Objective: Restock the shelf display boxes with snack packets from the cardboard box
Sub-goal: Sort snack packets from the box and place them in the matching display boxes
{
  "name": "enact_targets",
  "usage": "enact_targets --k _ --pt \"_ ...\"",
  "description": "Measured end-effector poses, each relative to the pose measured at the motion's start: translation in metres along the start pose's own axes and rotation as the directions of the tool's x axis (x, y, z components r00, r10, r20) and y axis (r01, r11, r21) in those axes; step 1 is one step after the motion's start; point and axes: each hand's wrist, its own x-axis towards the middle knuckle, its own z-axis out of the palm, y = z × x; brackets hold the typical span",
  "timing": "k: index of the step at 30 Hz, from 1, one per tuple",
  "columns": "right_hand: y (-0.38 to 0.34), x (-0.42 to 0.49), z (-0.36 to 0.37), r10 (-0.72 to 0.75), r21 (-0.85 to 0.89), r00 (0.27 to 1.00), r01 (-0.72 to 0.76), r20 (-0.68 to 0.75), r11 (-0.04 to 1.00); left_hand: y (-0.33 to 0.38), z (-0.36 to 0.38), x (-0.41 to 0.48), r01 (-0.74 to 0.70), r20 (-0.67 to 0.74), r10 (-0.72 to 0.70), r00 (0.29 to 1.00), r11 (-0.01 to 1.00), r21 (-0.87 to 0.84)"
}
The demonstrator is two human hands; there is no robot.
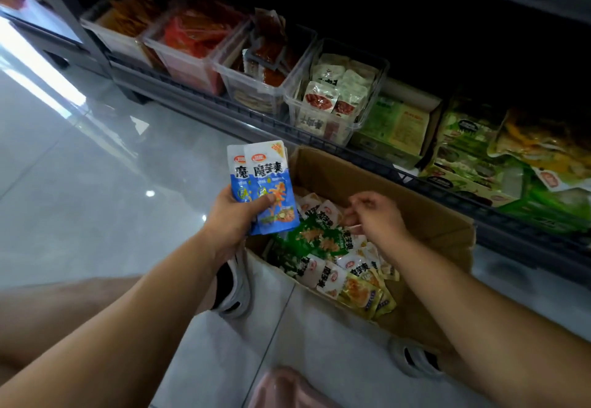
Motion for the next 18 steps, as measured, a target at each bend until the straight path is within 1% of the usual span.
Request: enact_targets --k 1,3,5,7,9,10,12,13,14,16,18 --pt "0.014 0.011 -0.005 0.044 -0.035 0.998 -0.045 -0.046 0.998 0.002 -0.004 0.003 -0.006 -0.014 0.006 1.0 1.0 -0.001" --pt "0.043 0.031 -0.012 0.112 -0.14 0.991 -0.122 -0.078 0.983 0.004 -0.011 0.008 -0.02 -0.042 0.02 0.999 1.0 0.001" --pt "0.07 0.047 -0.012 0.151 -0.247 0.988 -0.156 -0.037 0.956 0.005 -0.017 0.013 -0.017 -0.068 0.017 0.998 1.0 0.002" --pt "0.089 0.055 -0.01 0.16 -0.359 0.985 -0.126 0.066 0.925 0.003 -0.02 0.018 -0.011 -0.08 0.013 0.997 1.0 0.021" --pt "0.106 0.06 -0.007 0.139 -0.488 0.969 -0.021 0.207 0.872 0.001 -0.021 0.021 -0.007 -0.082 0.009 0.997 0.999 0.033" --pt "0.113 0.06 -0.006 0.133 -0.587 0.952 0.057 0.275 0.807 0.0 -0.021 0.022 -0.007 -0.082 0.01 0.997 0.999 0.032" --pt "0.125 0.059 -0.006 0.12 -0.774 0.907 0.268 0.403 0.573 -0.001 -0.021 0.026 -0.005 -0.076 0.007 0.997 0.999 0.035" --pt "0.129 0.056 -0.004 0.114 -0.801 0.88 0.359 0.462 0.479 0.0 -0.02 0.026 -0.004 -0.072 0.006 0.997 0.999 0.037" --pt "0.132 0.053 -0.002 0.11 -0.802 0.853 0.426 0.51 0.418 0.001 -0.019 0.027 -0.005 -0.072 0.008 0.997 0.999 0.041" --pt "0.134 0.049 0.006 0.101 -0.785 0.811 0.514 0.576 0.347 0.002 -0.018 0.03 -0.013 -0.069 0.018 0.997 0.998 0.065" --pt "0.138 0.049 0.011 0.124 -0.788 0.799 0.532 0.589 0.31 0.003 -0.016 0.031 -0.022 -0.057 0.027 0.998 0.996 0.082"
